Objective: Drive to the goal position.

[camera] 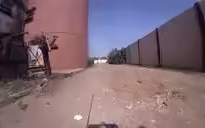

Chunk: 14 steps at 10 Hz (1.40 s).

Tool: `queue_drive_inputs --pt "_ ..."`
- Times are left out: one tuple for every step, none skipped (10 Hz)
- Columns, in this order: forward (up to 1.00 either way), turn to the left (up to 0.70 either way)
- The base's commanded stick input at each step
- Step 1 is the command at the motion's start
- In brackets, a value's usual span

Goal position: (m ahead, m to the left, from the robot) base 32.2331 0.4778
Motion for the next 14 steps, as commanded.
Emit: queue_drive_inputs --pt "1.0 0.0" --pt "1.0 0.0" --pt "1.0 0.0" --pt "1.0 0.0" --pt "1.0 0.0" --pt "1.0 0.0" --pt "1.0 0.0" --pt "1.0 0.0" --pt "1.0 0.0" --pt "1.0 0.0" --pt "1.0 0.0" --pt "1.0 0.0" --pt "1.0 0.0" --pt "1.0 0.0"
